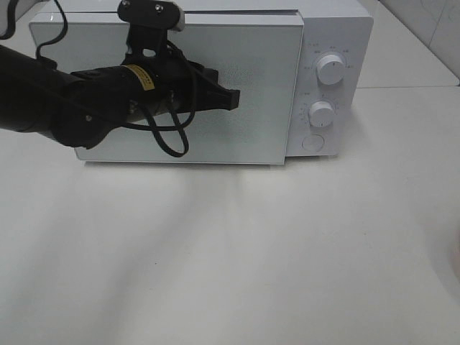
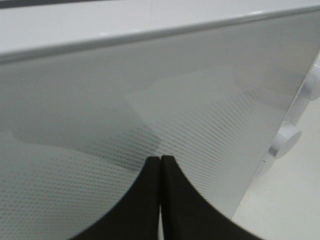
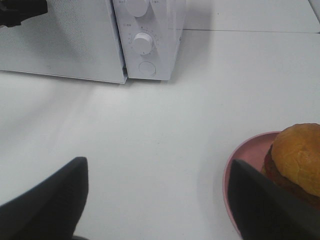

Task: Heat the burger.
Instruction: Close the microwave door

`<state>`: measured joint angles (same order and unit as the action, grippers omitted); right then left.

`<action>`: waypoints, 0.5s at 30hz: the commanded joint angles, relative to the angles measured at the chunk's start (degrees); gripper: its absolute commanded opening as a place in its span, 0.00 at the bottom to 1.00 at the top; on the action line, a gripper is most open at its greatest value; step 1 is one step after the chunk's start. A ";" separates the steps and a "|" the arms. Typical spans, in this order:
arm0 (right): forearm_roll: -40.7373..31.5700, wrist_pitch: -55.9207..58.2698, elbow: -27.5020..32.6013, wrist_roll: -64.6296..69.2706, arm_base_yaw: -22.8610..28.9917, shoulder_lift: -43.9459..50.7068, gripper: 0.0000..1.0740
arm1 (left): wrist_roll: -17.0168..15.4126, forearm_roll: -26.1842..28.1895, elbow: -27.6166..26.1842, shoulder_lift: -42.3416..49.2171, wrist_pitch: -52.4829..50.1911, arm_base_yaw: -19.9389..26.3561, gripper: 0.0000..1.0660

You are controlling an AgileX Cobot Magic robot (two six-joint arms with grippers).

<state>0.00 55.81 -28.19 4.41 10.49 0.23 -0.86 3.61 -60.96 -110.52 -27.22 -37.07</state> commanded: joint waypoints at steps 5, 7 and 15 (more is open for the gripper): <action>0.00 -1.09 0.11 0.00 -0.40 1.72 0.71 | 0.86 5.67 -5.50 -3.21 -2.06 0.29 0.00; 0.00 -1.09 0.11 0.00 -0.40 1.72 0.71 | 0.86 5.67 -6.88 -3.84 -1.89 0.29 0.00; 0.00 -1.09 0.11 0.00 -0.40 1.72 0.71 | 6.82 10.37 -12.49 -5.67 -0.46 0.29 0.00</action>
<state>0.00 55.81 -28.19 4.41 10.49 0.23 4.24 7.68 -70.59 -115.85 -21.66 -39.08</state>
